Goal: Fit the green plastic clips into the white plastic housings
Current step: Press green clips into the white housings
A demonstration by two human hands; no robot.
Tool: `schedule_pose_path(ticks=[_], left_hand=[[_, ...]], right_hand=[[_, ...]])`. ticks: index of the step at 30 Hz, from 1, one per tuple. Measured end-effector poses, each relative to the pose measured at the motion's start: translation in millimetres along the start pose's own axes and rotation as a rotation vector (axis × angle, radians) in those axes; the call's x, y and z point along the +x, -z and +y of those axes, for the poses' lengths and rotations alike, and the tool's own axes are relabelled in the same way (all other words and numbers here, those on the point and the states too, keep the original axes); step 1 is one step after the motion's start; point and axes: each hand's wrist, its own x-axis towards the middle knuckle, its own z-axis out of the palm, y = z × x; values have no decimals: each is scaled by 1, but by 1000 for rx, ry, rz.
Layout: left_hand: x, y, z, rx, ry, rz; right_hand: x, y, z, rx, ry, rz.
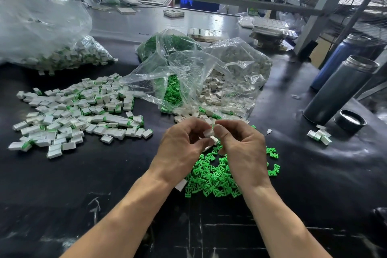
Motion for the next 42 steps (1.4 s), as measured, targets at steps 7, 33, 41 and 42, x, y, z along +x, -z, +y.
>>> schedule_pose_path(ticks=[7, 33, 41, 42], left_hand=[[2, 3, -2, -162, 23, 18], [3, -2, 2, -346, 148, 15], [1, 1, 3, -196, 95, -33], [1, 0, 4, -207, 92, -54]], right_hand=[[-1, 1, -3, -34, -2, -77], [-4, 0, -5, -47, -24, -63], [-4, -7, -5, -118, -183, -160], [-4, -8, -5, -122, -187, -177]])
